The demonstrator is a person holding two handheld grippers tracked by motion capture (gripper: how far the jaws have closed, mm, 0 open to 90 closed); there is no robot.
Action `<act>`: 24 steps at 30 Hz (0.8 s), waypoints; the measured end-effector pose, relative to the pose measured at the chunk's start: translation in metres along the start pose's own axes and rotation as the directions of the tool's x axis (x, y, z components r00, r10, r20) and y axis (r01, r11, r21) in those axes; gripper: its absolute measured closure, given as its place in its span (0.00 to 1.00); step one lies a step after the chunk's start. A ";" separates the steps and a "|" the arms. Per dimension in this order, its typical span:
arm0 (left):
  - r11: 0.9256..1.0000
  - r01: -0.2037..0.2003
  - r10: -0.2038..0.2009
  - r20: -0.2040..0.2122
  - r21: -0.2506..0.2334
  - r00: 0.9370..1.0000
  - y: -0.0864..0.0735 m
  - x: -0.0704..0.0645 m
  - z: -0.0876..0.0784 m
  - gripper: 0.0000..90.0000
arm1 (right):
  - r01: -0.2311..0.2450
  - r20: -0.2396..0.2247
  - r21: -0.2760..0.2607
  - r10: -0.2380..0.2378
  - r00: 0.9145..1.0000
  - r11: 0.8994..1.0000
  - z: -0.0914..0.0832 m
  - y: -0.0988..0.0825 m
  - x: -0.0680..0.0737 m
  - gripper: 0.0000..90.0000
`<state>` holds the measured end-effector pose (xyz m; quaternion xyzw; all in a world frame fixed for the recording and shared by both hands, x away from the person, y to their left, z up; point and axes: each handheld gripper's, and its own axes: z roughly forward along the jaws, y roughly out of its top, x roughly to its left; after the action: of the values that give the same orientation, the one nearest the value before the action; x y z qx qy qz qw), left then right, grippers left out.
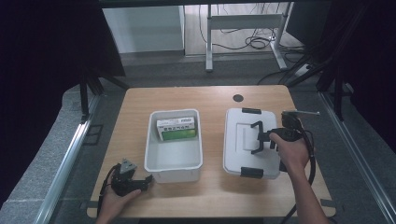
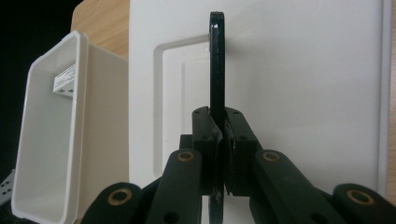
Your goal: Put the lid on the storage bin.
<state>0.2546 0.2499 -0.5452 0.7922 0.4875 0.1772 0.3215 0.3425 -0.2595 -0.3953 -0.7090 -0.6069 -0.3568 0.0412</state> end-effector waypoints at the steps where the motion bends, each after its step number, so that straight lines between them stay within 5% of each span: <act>1: 1.000 0.000 0.000 0.000 0.000 1.000 0.000 0.000 0.000 0.13 | 0.000 0.000 0.000 0.000 1.000 1.000 0.000 0.000 0.000 0.94; 24: 1.000 -0.003 0.003 -0.001 0.001 1.000 0.000 0.000 0.000 0.13 | 0.102 -0.042 0.001 -0.102 0.994 0.995 -0.018 0.007 0.042 0.94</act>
<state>0.2548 0.2501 -0.5451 0.7931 0.4864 0.1779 0.3204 0.3406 -0.2349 -0.3557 -0.6694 -0.6418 -0.3724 0.0367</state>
